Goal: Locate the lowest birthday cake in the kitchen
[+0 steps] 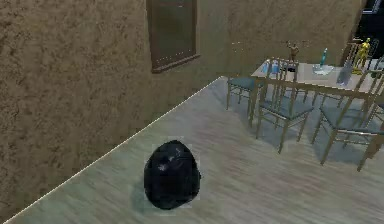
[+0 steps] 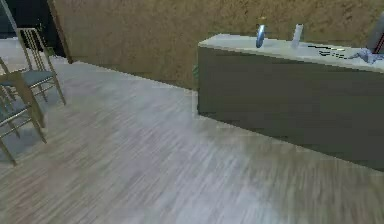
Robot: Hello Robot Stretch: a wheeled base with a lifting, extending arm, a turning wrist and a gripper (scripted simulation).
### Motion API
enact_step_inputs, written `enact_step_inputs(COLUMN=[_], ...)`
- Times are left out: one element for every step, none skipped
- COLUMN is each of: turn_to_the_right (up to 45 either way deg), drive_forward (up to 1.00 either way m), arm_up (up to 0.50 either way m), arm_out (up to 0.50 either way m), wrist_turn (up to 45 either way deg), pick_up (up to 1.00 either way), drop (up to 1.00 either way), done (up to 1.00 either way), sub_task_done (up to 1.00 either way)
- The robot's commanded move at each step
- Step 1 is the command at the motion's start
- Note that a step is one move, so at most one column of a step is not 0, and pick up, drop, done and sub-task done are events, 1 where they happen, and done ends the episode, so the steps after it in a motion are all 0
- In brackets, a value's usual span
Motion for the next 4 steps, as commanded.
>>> enact_step_inputs(turn_to_the_right=[45.0,45.0,45.0,15.0], drive_forward=[0.0,0.0,0.0,0.0], arm_up=[0.0,0.0,0.0,0.0], arm_out=[0.0,0.0,0.0,0.0], wrist_turn=[0.0,0.0,0.0,0.0], pick_up=[0.0,0.0,0.0,0.0], drop=[0.0,0.0,0.0,0.0], done=[0.0,0.0,0.0,0.0], sub_task_done=[0.0,0.0,0.0,0.0])
